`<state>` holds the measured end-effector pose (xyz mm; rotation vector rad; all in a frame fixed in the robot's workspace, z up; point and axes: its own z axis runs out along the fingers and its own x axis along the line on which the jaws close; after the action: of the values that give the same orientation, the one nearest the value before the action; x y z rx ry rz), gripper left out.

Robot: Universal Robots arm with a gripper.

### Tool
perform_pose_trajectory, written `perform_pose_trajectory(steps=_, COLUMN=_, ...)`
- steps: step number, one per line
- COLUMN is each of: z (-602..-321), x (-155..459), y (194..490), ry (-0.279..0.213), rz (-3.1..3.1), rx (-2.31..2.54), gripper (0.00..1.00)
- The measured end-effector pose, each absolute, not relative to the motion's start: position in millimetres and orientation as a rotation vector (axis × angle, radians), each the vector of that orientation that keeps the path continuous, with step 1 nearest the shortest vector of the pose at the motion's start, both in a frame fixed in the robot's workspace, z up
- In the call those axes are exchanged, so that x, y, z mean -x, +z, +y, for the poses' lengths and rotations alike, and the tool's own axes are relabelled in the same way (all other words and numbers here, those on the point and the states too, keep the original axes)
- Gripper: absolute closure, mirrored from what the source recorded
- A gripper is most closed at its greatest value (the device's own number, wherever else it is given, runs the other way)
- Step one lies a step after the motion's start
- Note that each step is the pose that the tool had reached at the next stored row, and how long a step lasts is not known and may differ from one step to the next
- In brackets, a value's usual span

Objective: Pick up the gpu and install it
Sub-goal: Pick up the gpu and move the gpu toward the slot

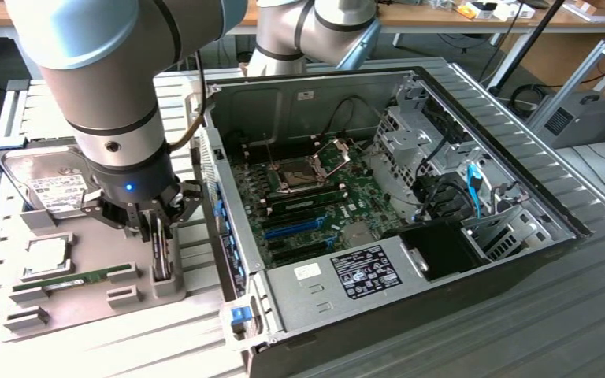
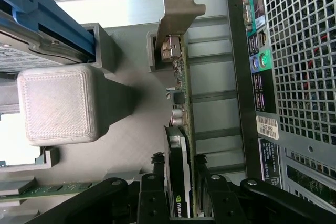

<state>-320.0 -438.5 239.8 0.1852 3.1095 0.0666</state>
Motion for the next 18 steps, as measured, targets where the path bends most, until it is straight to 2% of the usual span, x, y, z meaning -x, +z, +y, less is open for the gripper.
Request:
perform_pose_trajectory(steps=9, z=-438.5, x=319.9, y=239.8, ry=0.067, rz=3.11, rx=-0.185, gripper=0.66)
perform_pose_trajectory(steps=10, z=-438.5, x=319.9, y=239.8, ry=0.067, rz=3.11, rx=-0.185, gripper=0.73)
perform_pose_trajectory(steps=18, z=-438.5, x=320.0, y=239.8, ry=0.067, rz=3.109, rx=-0.185, gripper=0.73)
